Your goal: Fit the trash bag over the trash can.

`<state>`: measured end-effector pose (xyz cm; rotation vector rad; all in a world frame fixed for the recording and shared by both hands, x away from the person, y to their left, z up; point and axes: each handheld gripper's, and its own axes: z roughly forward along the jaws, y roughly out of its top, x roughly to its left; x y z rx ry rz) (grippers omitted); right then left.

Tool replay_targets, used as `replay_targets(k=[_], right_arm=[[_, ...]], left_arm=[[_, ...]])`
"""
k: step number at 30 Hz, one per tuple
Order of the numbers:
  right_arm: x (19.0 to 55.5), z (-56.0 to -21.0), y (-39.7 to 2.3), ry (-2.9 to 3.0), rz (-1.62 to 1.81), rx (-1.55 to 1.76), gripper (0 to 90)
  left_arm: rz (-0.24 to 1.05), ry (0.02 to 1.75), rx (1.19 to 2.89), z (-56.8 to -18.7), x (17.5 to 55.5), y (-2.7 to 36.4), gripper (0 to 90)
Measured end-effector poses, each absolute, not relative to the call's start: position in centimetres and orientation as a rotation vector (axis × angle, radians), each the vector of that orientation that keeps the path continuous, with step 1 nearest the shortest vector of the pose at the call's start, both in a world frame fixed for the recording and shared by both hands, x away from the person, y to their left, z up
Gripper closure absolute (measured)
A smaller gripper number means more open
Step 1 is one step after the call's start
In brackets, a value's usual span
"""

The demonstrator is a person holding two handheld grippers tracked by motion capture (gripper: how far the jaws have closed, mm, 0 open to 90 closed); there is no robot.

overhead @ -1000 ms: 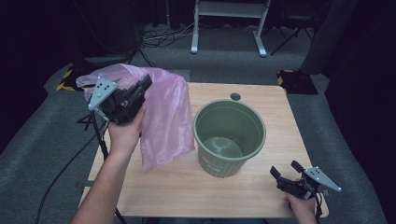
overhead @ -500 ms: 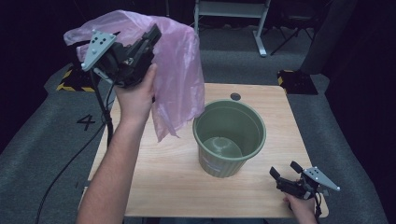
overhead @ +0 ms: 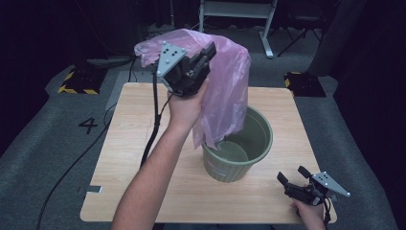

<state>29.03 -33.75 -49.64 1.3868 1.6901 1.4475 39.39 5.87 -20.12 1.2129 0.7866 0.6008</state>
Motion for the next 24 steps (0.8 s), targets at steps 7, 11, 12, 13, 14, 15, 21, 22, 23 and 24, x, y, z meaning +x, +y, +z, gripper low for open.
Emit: replay_targets(k=[7,11,12,13,14,15,21,22,23,24], right_arm=[[28.9,-49.6,-34.0,1.683,1.451,1.395,0.0],[28.9,-49.6,-34.1,1.683,1.454,1.387,0.0],[28.9,-49.6,-34.1,1.681,1.454,1.386,0.0],[28.8,-49.6,-34.1,1.681,1.455,1.386,0.0],[28.9,-49.6,-34.1,1.683,1.455,1.386,0.0],[28.9,-49.6,-34.1,1.683,1.454,1.385,0.0],[28.8,-49.5,-33.9,1.681,1.457,1.383,0.0],[28.8,-49.5,-33.9,1.68,1.458,1.382,0.0],[28.8,-49.5,-33.9,1.681,1.456,1.379,0.0],[28.8,-49.5,-33.8,1.682,1.457,1.378,0.0]], left_arm=[[0.573,0.762,1.261,-22.0,39.7,2.8,89.1],[0.575,0.747,1.324,-23.8,39.4,1.6,89.0],[0.564,0.748,1.342,-24.4,39.3,1.4,89.0],[0.556,0.751,1.359,-25.0,39.2,1.3,89.0],[0.547,0.752,1.381,-25.6,39.1,1.2,89.0],[0.538,0.752,1.404,-26.1,39.0,1.2,88.9],[0.485,0.755,1.532,-28.6,37.8,1.6,88.5],[0.486,0.759,1.56,-29.0,37.5,1.8,88.4],[0.486,0.757,1.57,-29.3,37.3,1.9,88.3],[0.467,0.756,1.581,-29.5,37.2,2.0,88.3]])
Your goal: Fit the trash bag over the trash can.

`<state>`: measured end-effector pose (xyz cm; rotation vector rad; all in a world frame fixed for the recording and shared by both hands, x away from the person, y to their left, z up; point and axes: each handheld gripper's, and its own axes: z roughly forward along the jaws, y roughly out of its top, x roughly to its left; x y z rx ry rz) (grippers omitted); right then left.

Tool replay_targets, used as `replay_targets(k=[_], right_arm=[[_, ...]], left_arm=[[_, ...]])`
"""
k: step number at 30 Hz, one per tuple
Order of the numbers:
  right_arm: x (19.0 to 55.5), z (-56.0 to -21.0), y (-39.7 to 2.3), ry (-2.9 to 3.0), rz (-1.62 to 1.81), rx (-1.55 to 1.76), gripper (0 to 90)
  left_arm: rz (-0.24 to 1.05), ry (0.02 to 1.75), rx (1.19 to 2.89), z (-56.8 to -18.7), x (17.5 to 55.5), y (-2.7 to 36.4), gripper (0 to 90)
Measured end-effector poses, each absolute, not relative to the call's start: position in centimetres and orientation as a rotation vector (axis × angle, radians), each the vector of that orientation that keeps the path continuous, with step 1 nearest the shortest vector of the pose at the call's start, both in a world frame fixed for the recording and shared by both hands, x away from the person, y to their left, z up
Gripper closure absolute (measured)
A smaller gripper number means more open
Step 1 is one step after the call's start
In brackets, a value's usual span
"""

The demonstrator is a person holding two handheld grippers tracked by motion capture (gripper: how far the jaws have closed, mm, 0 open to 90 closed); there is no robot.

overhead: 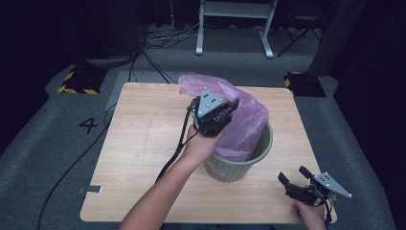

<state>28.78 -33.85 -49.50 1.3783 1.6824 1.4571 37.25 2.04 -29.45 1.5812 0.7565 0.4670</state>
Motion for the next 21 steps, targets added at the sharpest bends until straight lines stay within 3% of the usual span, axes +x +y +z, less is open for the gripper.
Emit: replay_targets(k=[12,21], right_arm=[[28.7,-49.5,-33.6,1.687,1.453,1.375,0.0],[28.7,-49.0,-33.0,1.714,1.477,1.361,0.0]], left_arm=[[0.342,0.742,1.839,-32.6,34.7,2.2,86.7],[0.348,0.758,1.849,-33.6,34.1,3.1,78.3]])
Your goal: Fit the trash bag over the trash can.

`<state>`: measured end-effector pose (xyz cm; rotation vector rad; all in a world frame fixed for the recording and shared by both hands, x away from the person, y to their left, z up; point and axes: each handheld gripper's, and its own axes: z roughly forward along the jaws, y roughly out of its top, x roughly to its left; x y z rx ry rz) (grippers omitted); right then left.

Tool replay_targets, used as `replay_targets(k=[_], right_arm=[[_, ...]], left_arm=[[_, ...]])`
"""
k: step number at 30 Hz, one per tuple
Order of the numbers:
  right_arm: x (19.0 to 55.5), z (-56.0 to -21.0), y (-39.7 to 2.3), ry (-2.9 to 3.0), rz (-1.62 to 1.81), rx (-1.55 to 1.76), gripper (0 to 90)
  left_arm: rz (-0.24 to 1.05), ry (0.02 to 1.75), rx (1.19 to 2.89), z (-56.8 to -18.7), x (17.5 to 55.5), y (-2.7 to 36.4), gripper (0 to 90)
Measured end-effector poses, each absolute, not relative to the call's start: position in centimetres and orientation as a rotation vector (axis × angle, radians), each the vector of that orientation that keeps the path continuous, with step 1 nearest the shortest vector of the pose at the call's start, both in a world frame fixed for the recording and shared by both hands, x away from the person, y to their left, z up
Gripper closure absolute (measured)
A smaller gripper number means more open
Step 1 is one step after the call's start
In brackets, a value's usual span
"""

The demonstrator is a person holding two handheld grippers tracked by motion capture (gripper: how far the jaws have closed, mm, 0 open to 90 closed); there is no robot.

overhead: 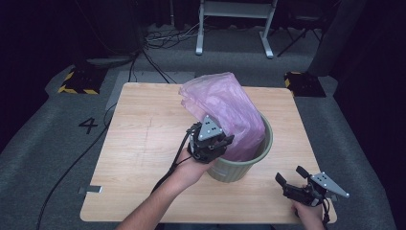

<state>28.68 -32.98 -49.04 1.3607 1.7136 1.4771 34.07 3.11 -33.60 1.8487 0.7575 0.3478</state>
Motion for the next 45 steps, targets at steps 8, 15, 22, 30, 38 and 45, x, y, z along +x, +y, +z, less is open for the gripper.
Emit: replay_targets(k=[8,15,22,30,38,45], right_arm=[[28.9,-44.1,-32.4,1.719,1.619,1.273,0.0],[30.2,-39.9,-31.0,1.749,1.647,1.193,1.4],[31.6,-35.8,-28.2,1.815,1.658,1.091,5.1],[33.6,-32.1,-25.8,1.891,1.649,1.03,9.2],[34.9,-30.4,-22.9,2.005,1.639,0.981,14.9],[35.7,-30.4,-20.4,2.139,1.557,0.953,23.0]], left_arm=[[0.389,0.731,1.858,-33.6,33.7,3.1,80.5],[0.382,0.721,1.852,-33.6,33.8,2.9,80.5],[0.367,0.69,1.862,-33.5,33.7,2.3,80.5],[0.356,0.651,1.89,-33.4,33.6,1.7,80.5],[0.326,0.601,1.916,-33.3,33.4,0.8,80.2],[0.314,0.581,1.934,-33.1,33.5,0.1,79.9]])
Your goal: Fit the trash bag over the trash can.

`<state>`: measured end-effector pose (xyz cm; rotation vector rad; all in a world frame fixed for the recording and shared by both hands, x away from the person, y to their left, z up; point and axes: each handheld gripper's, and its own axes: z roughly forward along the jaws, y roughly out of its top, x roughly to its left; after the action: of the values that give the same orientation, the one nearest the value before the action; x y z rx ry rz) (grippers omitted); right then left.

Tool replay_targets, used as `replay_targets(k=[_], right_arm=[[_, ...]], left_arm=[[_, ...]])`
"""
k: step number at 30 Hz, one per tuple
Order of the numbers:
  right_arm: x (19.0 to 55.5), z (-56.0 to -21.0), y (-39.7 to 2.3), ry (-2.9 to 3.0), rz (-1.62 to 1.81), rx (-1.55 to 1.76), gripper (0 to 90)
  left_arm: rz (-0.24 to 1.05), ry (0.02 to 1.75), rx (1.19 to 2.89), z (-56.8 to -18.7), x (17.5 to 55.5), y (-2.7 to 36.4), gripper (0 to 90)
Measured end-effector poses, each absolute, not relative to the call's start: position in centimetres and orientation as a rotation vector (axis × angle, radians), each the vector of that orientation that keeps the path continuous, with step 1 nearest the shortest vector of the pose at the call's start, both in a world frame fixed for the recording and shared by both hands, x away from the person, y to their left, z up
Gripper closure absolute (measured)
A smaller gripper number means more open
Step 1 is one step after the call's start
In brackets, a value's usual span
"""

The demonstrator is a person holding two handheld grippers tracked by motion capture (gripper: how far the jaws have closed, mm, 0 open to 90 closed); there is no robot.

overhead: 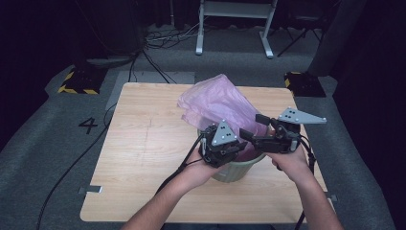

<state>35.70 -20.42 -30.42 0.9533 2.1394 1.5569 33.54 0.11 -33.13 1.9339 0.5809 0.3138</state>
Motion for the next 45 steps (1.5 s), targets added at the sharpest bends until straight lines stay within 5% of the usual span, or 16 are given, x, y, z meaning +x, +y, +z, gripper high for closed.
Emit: replay_targets(k=[7,11,16,36,45], right_arm=[[36.2,-30.8,-20.0,2.208,1.491,0.94,64.2],[35.7,-30.9,-20.3,2.154,1.477,0.929,87.8],[34.8,-31.1,-21.9,2.09,1.518,0.946,89.9],[34.4,-33.0,-27.6,1.953,1.553,1.099,89.7],[34.4,-33.5,-27.3,1.99,1.562,1.089,89.5]], left_arm=[[0.304,0.573,1.943,-33.3,33.5,-0.1,78.6],[0.272,0.605,1.938,-33.4,33.7,0.5,69.7],[0.259,0.616,1.912,-33.0,33.4,2.3,57.0],[0.391,0.788,1.66,-30.7,34.0,10.4,58.2],[0.199,0.794,1.576,-29.7,36.1,9.9,56.9]])
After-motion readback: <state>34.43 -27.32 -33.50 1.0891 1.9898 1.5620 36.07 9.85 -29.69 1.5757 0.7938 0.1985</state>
